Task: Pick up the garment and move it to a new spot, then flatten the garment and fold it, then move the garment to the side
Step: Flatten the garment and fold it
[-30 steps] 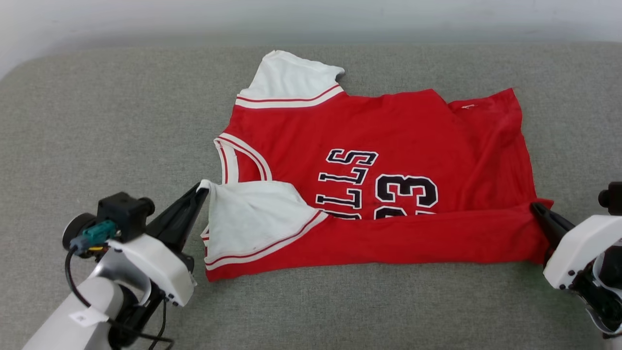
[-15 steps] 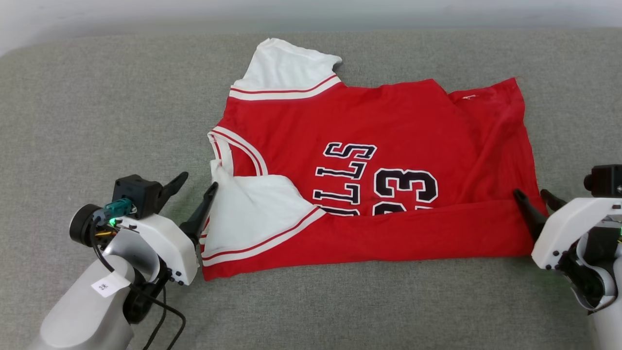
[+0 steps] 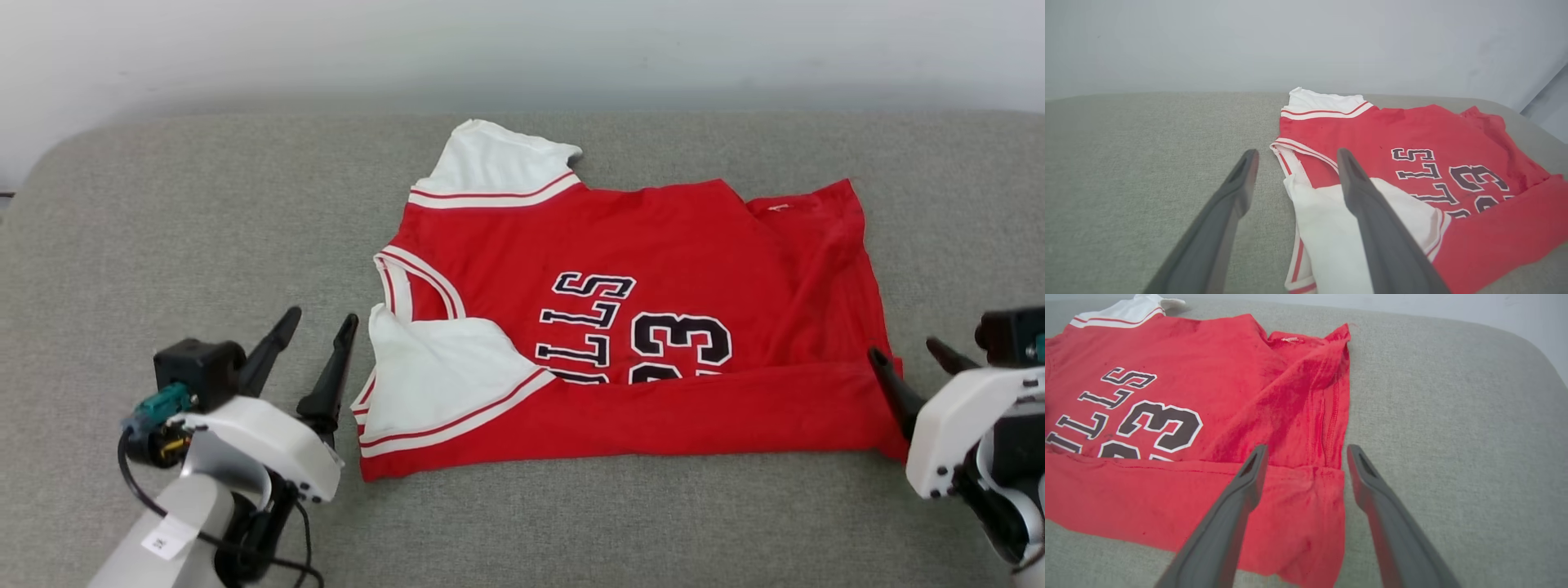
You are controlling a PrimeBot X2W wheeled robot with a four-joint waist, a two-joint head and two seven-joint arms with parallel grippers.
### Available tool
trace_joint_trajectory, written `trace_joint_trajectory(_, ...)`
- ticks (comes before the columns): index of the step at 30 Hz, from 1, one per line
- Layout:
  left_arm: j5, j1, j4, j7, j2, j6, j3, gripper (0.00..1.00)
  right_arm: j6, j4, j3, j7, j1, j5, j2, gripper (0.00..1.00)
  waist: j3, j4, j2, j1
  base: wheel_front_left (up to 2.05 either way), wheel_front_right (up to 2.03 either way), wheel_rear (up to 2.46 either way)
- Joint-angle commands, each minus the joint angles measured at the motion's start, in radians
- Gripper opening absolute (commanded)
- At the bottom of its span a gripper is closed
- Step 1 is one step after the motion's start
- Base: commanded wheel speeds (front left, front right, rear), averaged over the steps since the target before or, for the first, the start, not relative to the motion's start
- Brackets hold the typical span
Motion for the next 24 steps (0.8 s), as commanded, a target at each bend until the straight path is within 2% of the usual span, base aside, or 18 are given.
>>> trace_joint_trajectory(1,-0.012,0.038,-0.029,0.009,0.004,0.018,0.009,1.0,-0.001,-0.023,-0.012,0.028,0.032,-0.008,0.003,1.0,-0.01,0.008,0.0,0.0001,0.0,0.0,0.0)
trace_joint_trajectory(5,-0.057,0.124,-0.135,0.079,0.013,0.075,0.017,1.0,-0.001,-0.108,-0.077,0.136,0.106,-0.035,0.036,1.0,-0.014,0.017,0.0,0.0001,0.0,0.0,0.0)
trace_joint_trajectory(10,-0.104,0.216,-0.252,0.234,0.039,0.144,-0.01,1.0,-0.001,-0.227,-0.155,0.284,0.18,-0.077,0.106,1.0,-0.004,0.017,0.0,0.0001,0.0,0.0,0.0)
trace_joint_trajectory(13,-0.123,0.242,-0.303,0.295,0.052,0.158,-0.027,1.0,-0.001,-0.302,-0.182,0.347,0.21,-0.102,0.142,1.0,0.009,0.015,0.0,0.0001,0.0,0.0,0.0)
trace_joint_trajectory(19,-0.097,0.23,-0.295,0.355,0.079,0.192,-0.048,1.0,-0.001,-0.38,-0.206,0.379,0.224,-0.123,0.184,1.0,0.041,-0.001,0.0,0.0001,0.0,0.0,0.0)
trace_joint_trajectory(24,-0.092,0.206,-0.241,0.345,0.061,0.215,-0.04,1.0,-0.001,-0.403,-0.209,0.373,0.219,-0.127,0.193,1.0,0.072,-0.018,0.0,0.0001,0.0,0.0,0.0)
